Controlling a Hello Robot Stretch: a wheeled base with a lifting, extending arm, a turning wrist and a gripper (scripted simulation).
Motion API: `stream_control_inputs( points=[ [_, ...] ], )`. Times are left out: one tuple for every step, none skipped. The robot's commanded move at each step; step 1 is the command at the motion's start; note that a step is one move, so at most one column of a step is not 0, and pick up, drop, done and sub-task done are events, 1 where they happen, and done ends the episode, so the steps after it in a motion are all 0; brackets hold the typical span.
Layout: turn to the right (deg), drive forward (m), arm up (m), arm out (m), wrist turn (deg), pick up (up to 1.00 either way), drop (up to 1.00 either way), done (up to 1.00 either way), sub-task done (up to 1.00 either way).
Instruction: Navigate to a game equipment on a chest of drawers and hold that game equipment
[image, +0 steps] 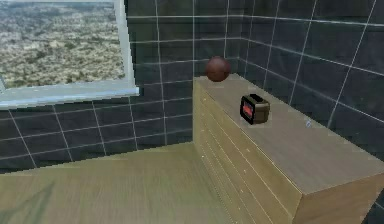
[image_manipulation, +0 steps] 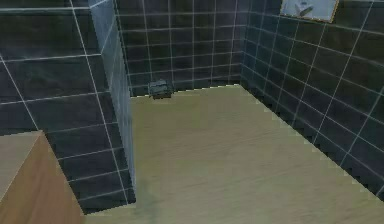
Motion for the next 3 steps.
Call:
stream_control_inputs(
  points=[
    [-15.0,0.0,0.0,0.0,0.0,0.0,0.0,0.0,0.0],
    [0.0,0.3,0.0,0.0,0.0,0.0,0.0,0.0,0.0],
    [0.0,1.0,0.0,0.0,0.0,0.0,0.0,0.0,0.0]
  ],
)
